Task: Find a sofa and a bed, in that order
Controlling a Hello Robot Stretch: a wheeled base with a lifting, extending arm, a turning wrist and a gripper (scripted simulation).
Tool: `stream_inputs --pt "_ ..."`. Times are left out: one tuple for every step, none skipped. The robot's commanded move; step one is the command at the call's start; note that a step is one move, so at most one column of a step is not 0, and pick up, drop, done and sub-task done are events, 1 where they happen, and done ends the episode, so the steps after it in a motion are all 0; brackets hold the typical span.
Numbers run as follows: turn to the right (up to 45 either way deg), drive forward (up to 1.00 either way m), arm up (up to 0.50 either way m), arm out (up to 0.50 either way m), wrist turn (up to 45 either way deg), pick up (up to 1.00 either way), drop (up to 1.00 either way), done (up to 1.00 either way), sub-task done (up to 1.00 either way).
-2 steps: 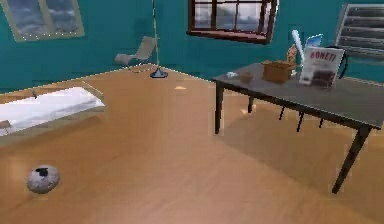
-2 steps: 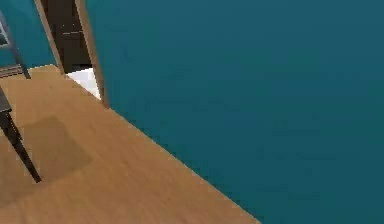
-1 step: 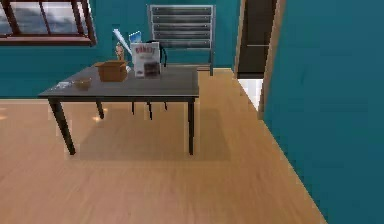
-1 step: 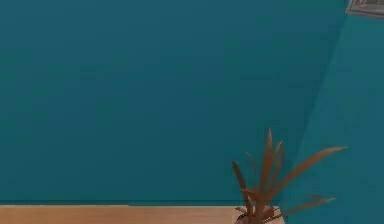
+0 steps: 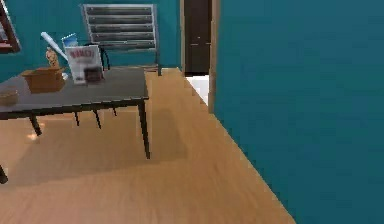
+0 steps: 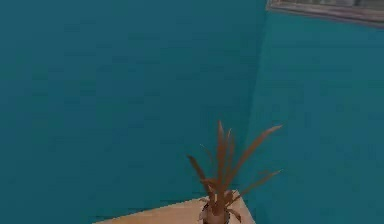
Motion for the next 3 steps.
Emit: stream_inputs --pt "0.0 1.00 0.00 0.00 0.0 0.00 0.00 0.00 0.00" --pt "0.0 0.70 0.00 0.00 0.0 0.00 0.00 0.00 0.00" --pt "-12.0 0.00 0.00 0.00 0.0 0.00 0.00 0.00 0.00"
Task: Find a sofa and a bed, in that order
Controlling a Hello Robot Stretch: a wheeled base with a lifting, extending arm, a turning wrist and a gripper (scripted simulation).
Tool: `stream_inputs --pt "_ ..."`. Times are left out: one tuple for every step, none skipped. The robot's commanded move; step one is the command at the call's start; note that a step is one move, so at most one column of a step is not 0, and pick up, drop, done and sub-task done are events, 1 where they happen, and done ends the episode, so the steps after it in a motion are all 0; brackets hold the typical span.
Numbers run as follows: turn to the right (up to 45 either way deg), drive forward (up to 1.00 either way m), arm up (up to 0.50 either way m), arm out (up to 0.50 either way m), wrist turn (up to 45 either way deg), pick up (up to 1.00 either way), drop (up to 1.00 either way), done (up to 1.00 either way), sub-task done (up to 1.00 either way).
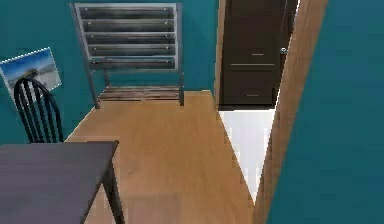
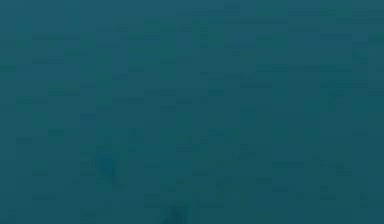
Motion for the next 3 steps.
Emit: stream_inputs --pt "0.0 1.00 0.00 0.00 0.0 0.00 0.00 0.00 0.00" --pt "-15.0 0.00 0.00 0.00 0.0 0.00 0.00 0.00 0.00" --pt "0.0 0.20 0.00 0.00 0.0 0.00 0.00 0.00 0.00"
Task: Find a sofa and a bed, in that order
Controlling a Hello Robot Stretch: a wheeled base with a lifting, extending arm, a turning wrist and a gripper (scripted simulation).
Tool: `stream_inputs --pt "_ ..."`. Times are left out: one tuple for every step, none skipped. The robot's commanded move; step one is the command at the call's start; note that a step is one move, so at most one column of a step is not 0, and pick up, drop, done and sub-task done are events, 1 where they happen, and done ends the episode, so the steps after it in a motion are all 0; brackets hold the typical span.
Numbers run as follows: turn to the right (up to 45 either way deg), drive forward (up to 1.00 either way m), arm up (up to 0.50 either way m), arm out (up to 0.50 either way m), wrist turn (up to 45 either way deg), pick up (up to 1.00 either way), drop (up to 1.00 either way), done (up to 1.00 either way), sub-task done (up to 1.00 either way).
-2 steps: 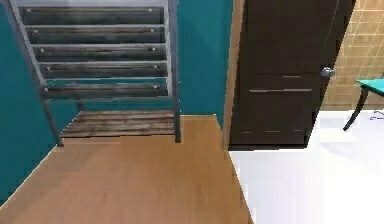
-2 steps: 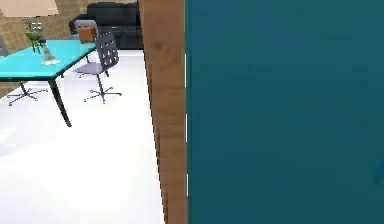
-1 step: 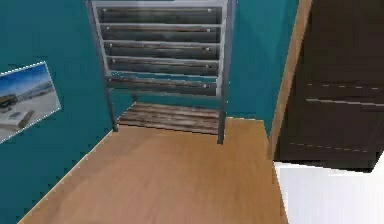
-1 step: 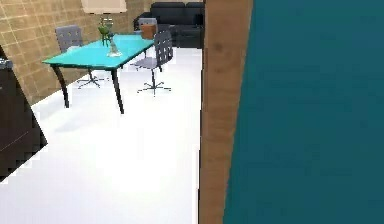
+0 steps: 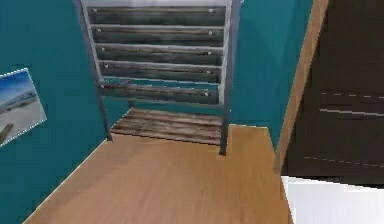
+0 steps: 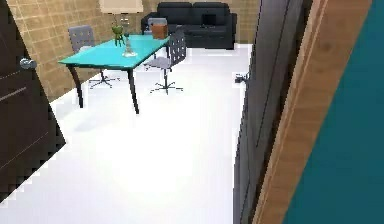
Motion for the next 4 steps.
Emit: stream_inputs --pt "45.0 0.00 0.00 0.00 0.0 0.00 0.00 0.00 0.00" --pt "30.0 0.00 0.00 0.00 0.0 0.00 0.00 0.00 0.00" --pt "0.0 1.00 0.00 0.00 0.0 0.00 0.00 0.00 0.00" --pt "9.0 0.00 0.00 0.00 0.0 0.00 0.00 0.00 0.00"
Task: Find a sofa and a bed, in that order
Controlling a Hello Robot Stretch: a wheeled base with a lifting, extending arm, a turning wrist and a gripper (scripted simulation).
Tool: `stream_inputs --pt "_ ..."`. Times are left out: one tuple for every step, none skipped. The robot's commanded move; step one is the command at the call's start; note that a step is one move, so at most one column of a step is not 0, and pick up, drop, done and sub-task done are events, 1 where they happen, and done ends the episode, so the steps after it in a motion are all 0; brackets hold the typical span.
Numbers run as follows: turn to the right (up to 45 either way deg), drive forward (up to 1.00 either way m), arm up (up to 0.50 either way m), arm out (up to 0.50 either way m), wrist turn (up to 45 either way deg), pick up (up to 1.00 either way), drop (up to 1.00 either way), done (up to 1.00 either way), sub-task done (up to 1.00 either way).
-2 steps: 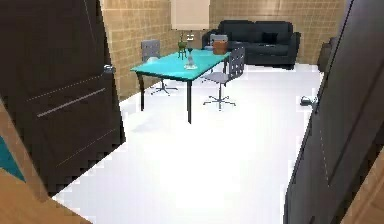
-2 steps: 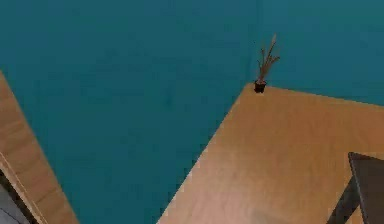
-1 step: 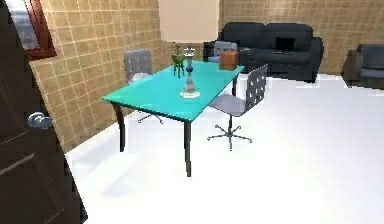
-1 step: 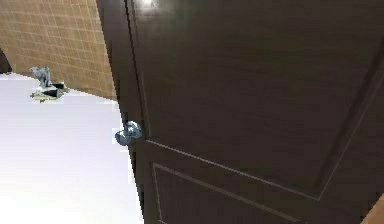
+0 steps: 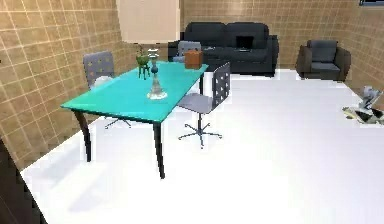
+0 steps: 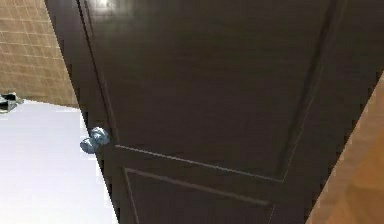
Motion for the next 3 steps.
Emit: stream_inputs --pt "0.0 0.25 0.00 0.00 0.0 0.00 0.00 0.00 0.00" --pt "27.0 0.00 0.00 0.00 0.0 0.00 0.00 0.00 0.00" --pt "0.0 1.00 0.00 0.00 0.0 0.00 0.00 0.00 0.00"
